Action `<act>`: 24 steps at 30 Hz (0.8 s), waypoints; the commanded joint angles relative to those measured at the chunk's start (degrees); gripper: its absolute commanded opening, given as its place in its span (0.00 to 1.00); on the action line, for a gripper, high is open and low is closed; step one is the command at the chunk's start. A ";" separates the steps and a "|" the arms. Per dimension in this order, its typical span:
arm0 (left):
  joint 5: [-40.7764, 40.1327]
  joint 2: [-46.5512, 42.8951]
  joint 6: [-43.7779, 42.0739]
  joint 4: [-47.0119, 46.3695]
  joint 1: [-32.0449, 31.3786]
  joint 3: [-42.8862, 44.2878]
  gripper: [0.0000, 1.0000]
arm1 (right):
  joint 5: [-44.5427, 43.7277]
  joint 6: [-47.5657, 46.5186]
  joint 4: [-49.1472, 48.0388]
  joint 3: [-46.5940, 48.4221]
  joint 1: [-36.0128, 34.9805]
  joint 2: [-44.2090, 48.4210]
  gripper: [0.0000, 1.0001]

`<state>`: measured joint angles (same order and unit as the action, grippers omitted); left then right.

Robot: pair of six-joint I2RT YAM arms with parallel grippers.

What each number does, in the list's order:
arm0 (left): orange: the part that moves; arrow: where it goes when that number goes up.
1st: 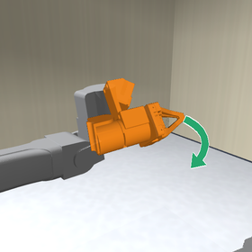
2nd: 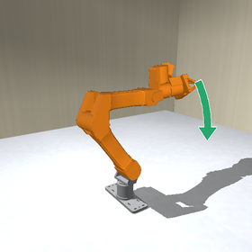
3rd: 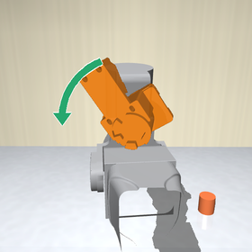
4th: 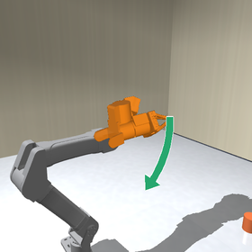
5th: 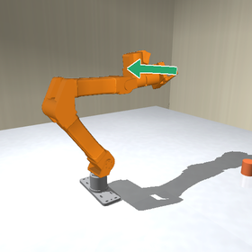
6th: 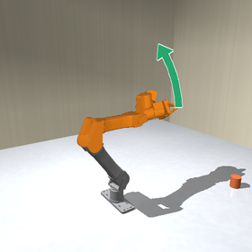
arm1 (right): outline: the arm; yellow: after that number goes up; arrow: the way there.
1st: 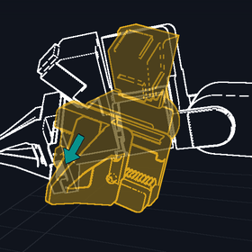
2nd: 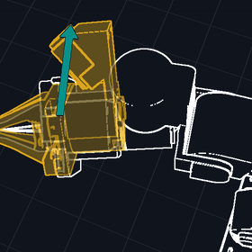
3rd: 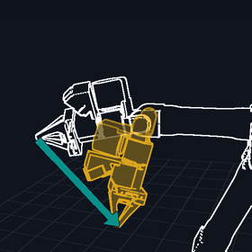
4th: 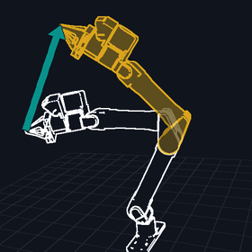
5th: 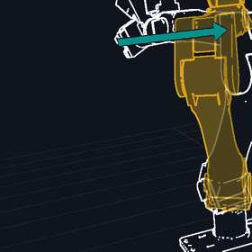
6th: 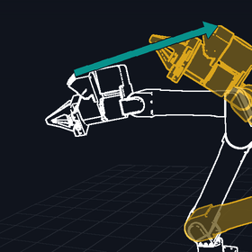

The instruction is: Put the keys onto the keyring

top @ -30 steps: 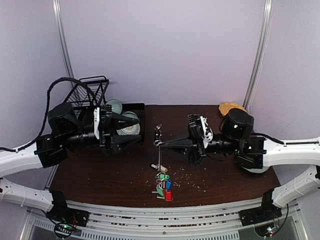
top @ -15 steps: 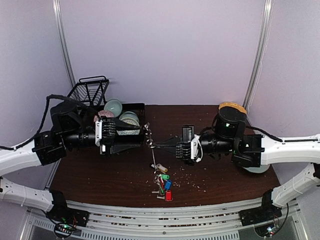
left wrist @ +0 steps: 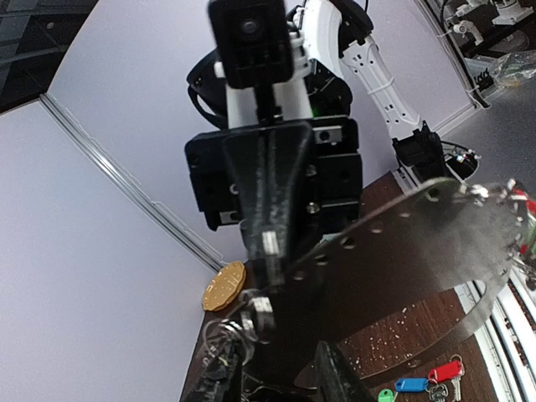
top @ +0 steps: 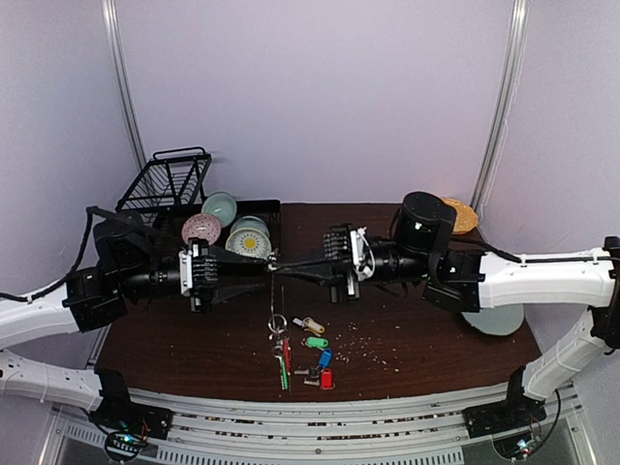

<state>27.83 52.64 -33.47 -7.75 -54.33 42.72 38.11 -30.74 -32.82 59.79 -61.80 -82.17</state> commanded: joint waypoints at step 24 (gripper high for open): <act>-9.34 -3.99 11.27 -9.73 0.13 -0.15 0.22 | -1.08 33.05 7.95 16.05 0.12 -7.25 0.00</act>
<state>20.71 48.07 -25.65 -13.72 -54.33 40.91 40.10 2.81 -28.69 72.23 -60.84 -90.13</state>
